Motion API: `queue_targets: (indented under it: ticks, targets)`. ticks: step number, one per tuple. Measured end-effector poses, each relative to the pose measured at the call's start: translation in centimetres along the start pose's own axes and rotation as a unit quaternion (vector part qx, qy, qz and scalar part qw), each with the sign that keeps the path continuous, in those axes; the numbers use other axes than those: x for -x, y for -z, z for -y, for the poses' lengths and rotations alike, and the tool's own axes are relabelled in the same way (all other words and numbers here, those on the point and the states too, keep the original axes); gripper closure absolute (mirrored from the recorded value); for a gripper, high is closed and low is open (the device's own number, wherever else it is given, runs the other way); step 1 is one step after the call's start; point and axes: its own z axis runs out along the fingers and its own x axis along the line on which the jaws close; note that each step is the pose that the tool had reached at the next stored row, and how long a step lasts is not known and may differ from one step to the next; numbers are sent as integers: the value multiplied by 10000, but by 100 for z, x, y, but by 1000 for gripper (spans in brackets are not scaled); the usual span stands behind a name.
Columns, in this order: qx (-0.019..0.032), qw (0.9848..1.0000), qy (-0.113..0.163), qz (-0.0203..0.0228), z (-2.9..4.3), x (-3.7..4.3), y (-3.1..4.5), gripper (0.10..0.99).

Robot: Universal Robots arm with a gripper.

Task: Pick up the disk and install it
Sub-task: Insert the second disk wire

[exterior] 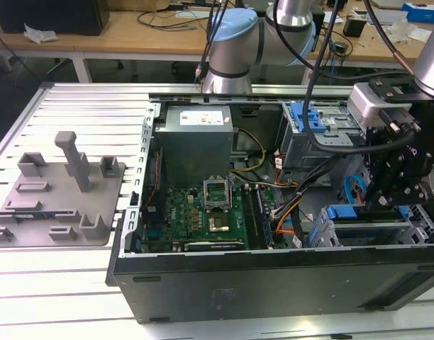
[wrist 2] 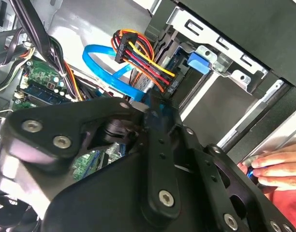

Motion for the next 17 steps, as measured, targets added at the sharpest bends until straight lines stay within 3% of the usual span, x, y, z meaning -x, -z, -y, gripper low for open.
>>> queue_targets:
  ticks: [1,2,4,7,10,11,17]
  targets:
    - [0,10000,0,0,0,0,1,855]
    - [0,10000,0,-1,0,-1,8,788]
    - [0,10000,0,-1,1,0,29,788]
    - [-1,10000,-1,-15,-4,11,138,788]
    - [-3,10000,2,-88,-27,43,227,788]
    - [-5,9999,2,-134,-47,64,265,788]
    - [-11,9995,5,-306,-116,140,383,804]
